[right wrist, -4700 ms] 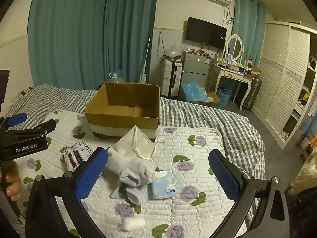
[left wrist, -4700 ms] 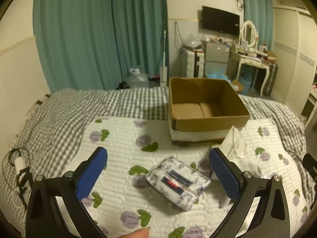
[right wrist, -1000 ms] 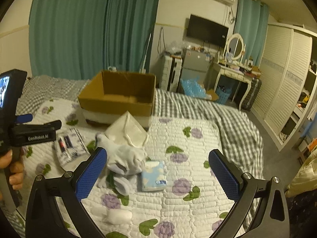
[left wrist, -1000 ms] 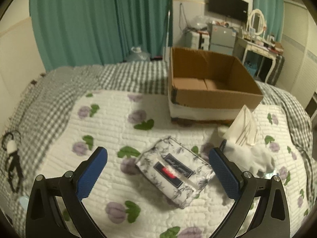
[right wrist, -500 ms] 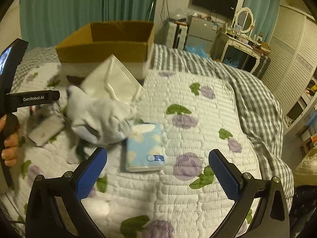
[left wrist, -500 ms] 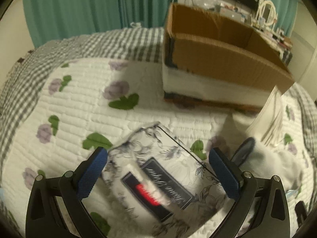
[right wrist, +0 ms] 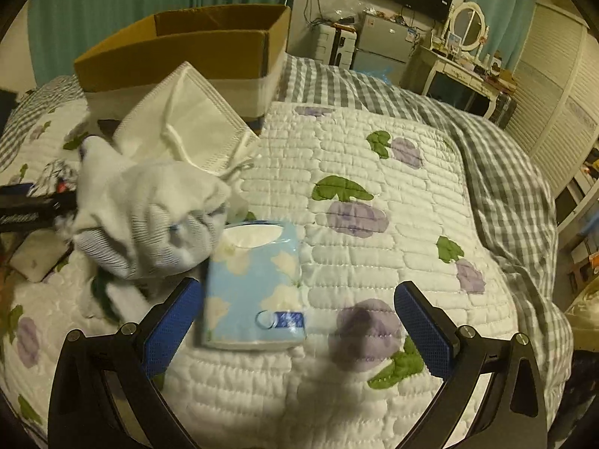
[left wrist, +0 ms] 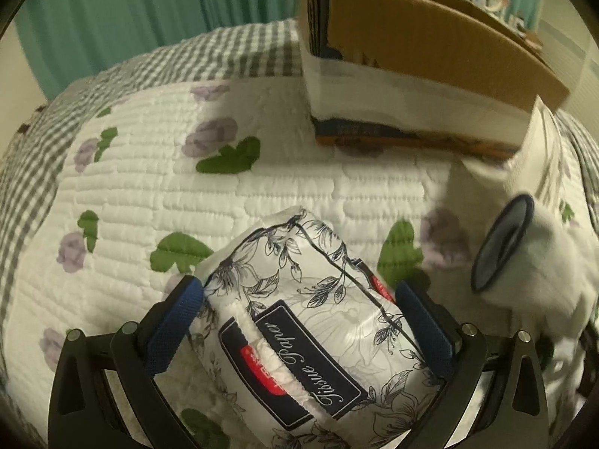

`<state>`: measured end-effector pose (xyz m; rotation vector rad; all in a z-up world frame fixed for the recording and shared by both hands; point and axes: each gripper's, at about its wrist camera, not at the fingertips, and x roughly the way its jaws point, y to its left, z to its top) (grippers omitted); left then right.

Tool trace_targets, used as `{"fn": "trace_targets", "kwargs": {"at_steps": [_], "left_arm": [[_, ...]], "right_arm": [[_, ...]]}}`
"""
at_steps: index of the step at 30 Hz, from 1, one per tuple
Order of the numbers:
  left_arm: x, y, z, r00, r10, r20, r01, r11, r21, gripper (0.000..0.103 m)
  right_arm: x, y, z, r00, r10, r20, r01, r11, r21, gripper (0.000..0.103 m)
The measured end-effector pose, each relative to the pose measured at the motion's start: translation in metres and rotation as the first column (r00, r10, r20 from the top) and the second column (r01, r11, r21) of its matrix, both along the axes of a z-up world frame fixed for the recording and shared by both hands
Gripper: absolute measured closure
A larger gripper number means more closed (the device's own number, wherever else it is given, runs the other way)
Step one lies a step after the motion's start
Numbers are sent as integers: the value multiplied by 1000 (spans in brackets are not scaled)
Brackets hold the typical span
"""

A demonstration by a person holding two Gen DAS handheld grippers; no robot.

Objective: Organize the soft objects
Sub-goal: 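Grasp the floral tissue pack with the left tool while the right tool grasps the blue tissue pack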

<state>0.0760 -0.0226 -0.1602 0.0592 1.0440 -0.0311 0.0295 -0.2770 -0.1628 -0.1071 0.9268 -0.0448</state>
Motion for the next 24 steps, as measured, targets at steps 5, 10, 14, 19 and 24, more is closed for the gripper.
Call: {"fn": "trace_targets", "kwargs": {"at_steps": [5,10,14,19,24], "left_arm": [[-7,-1,-5,996,-84,-11,85,996,18,0],[-21,5,-3,988,-154,20,154,988,-8,6],[-31,4,8,980,-187,60,189,982,-17,27],[-37,12,20,978,-194,73,199,978,-64,42],[-40,21,32,978,-188,92,197,976,-98,49]], "right_arm": [[12,4,-16,998,42,-55,-41,999,17,2],[10,5,-16,998,38,-43,-37,999,23,29],[7,7,-12,998,41,-43,-40,999,33,52],[-6,12,-1,999,31,-26,-29,997,65,54],[-21,17,16,1000,18,7,-19,999,44,54]]}}
